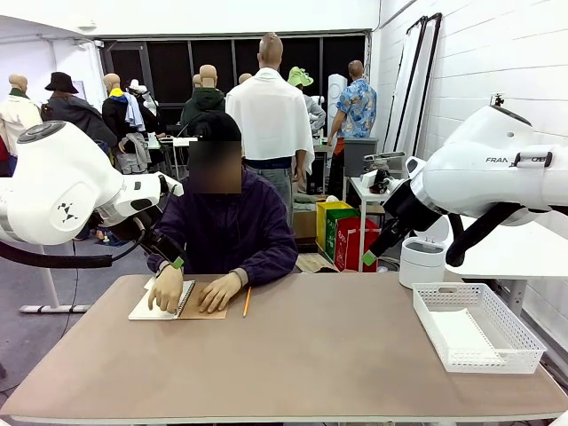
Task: Sort the paper based on its condition.
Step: If a person hands you a paper, place it in the Organizing basket , and if it's crumpled, put it in the Trash can.
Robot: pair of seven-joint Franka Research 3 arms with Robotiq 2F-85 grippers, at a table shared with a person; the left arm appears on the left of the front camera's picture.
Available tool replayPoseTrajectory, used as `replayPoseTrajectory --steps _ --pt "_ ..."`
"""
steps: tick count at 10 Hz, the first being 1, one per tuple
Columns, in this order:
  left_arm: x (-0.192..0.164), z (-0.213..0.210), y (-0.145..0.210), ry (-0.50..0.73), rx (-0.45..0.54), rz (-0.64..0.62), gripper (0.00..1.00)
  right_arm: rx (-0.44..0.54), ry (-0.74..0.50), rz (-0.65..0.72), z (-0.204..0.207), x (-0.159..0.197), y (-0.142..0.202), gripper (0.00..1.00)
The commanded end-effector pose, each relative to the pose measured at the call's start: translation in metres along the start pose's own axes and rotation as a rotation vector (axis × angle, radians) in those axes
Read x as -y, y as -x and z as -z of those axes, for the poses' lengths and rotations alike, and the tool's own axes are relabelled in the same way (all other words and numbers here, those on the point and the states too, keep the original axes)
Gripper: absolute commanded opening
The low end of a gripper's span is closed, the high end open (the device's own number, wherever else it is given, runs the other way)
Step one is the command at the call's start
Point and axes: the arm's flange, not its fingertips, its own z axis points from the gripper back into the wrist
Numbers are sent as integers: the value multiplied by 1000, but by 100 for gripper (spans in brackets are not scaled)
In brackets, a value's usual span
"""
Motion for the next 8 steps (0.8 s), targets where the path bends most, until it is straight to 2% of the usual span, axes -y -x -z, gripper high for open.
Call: replayPoseTrajectory --steps 1,8 --pt "-1 0 1 2 -3 -2 100 2 -2 -4 -1 -1 0 100" --pt "-1 0 1 2 -3 -2 100 2 -2 -4 -1 -1 0 100"
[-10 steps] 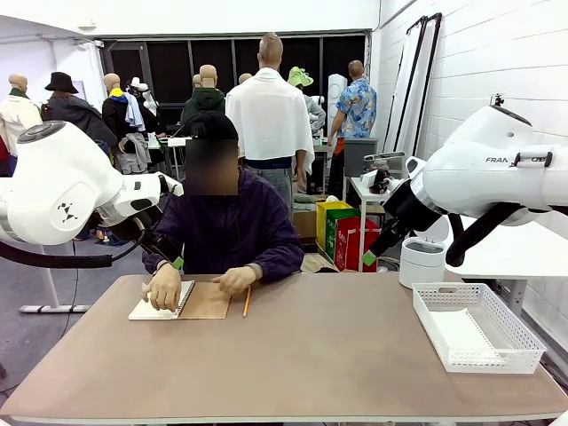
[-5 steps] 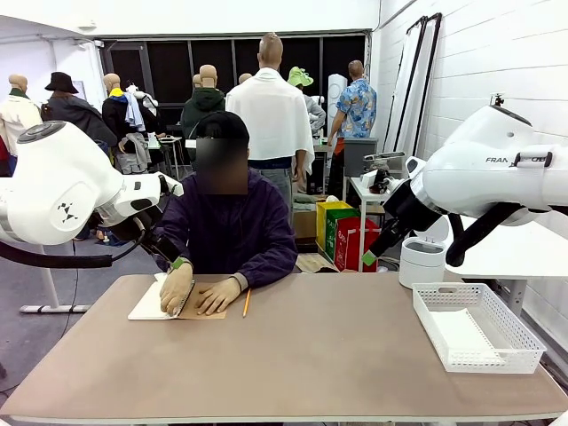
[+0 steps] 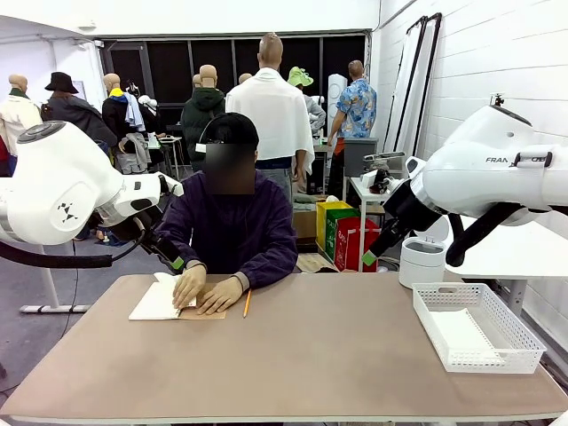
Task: Sort the paper based on its condition.
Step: If a person hands you a paper, place it in the Organizing basket , and if it's crumpled, put it in the Trash can.
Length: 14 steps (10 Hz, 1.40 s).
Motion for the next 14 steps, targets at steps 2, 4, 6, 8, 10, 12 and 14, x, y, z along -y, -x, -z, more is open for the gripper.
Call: replayPoseTrajectory --steps 2,4,6,8,10,12,14 --pt "-1 0 1 2 -3 -2 100 2 -2 -4 -1 -1 0 100" --pt "-1 0 1 2 -3 -2 100 2 -2 -4 -1 -1 0 100" --pt "-1 0 1 2 -3 -2 100 2 -2 -4 -1 -1 0 100" --pt "-1 0 1 2 -3 -2 100 2 -2 -4 -1 -1 0 100" --pt "-1 0 1 2 -3 -2 100 2 -2 -4 -1 -1 0 100" --pt "-1 0 1 2 -3 -2 100 2 -2 -4 -1 -1 0 100" --pt "-1 0 1 2 -3 -2 100 2 -2 -4 -1 -1 0 100"
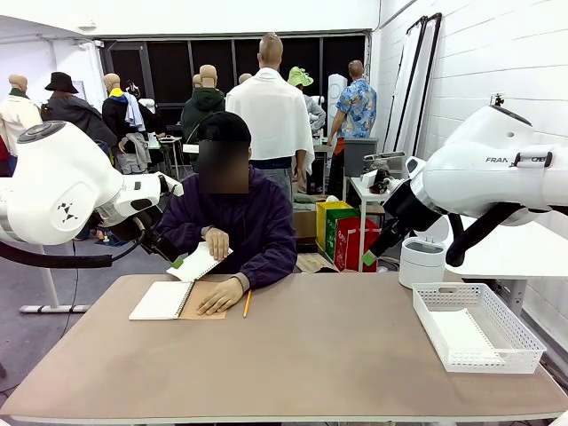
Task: Sort the paper based on its condition.
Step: If a person hands you a paper, place it in the Organizing basket , and if it's crumpled, put it in the Trash can.
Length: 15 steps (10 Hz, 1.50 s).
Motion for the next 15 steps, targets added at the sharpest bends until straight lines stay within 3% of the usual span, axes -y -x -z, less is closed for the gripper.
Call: replayPoseTrajectory --steps 1,15 --pt "-1 0 1 2 -3 -2 100 2 -2 -4 -1 -1 0 100" --pt "-1 0 1 2 -3 -2 100 2 -2 -4 -1 -1 0 100"
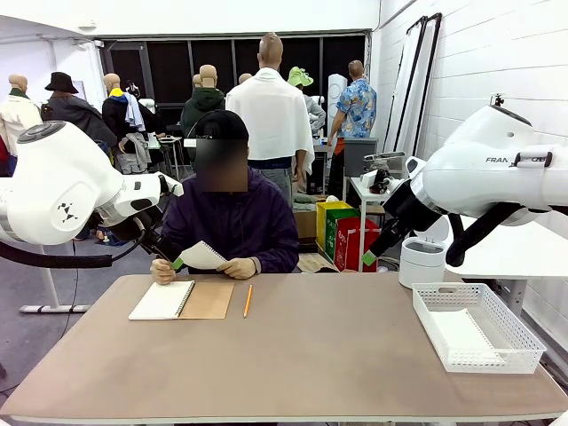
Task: Sort the paper based on its condition.
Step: If a person hands you a paper, place it in the Organizing basket , and if it's crumpled, put it in the Trash can.
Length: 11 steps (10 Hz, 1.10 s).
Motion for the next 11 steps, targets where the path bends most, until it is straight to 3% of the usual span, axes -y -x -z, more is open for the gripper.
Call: replayPoseTrajectory --steps 1,11 --pt "-1 0 1 2 -3 -2 100 2 -2 -4 -1 -1 0 100" --pt "-1 0 1 2 -3 -2 100 2 -2 -4 -1 -1 0 100"
